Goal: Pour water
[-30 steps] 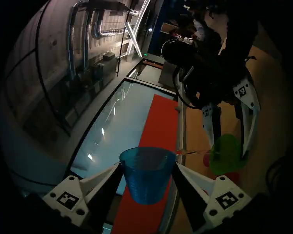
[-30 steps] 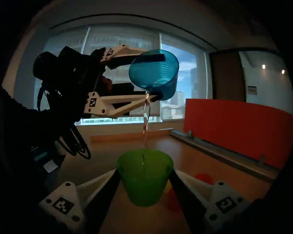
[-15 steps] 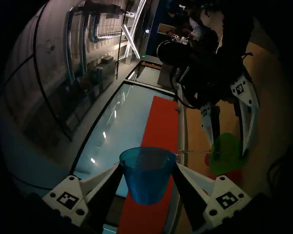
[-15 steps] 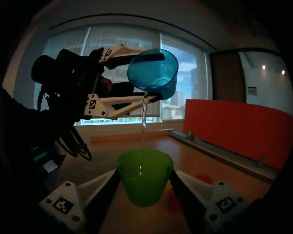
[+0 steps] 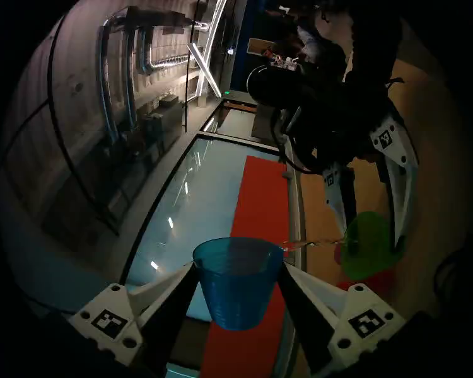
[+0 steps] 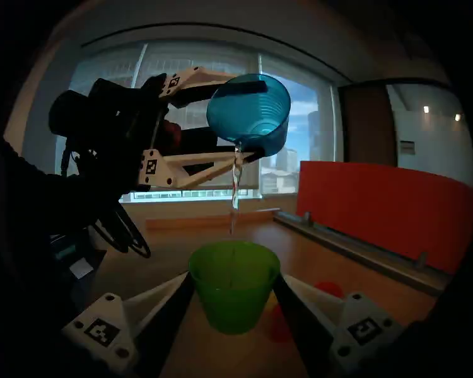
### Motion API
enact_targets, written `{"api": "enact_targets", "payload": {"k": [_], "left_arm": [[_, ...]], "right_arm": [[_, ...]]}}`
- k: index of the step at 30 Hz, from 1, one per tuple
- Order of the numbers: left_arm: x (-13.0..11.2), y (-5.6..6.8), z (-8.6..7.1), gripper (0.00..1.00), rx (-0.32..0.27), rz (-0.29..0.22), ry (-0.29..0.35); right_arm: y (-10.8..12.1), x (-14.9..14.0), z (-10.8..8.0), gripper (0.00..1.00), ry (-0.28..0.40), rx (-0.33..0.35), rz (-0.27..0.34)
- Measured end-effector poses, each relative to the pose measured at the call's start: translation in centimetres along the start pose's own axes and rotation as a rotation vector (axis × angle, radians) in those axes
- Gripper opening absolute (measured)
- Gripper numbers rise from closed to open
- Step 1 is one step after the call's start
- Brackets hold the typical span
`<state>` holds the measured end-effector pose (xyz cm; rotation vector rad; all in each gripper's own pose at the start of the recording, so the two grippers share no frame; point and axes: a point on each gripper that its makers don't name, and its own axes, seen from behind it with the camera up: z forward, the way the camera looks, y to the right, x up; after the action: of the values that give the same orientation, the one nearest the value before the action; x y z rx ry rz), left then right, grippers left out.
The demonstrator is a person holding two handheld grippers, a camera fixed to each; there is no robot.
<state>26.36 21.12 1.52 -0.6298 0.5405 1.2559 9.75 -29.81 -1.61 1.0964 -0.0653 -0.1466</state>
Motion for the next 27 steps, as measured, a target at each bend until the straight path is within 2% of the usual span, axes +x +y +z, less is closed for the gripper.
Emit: {"api": "enact_targets", "payload": {"k": [8, 27], "left_arm": [[0.3, 0.4, 0.1, 0.85, -0.005, 0.03, -0.002], [0.9, -0.6, 0.1, 0.85, 0.002, 0.111, -0.001]], "right_arm": [[0.2, -0.1, 0.0, 0.89, 0.003, -0.002, 0.0], [0.2, 0.3, -0.2, 0.89, 0.01, -0.005, -0.006]]}}
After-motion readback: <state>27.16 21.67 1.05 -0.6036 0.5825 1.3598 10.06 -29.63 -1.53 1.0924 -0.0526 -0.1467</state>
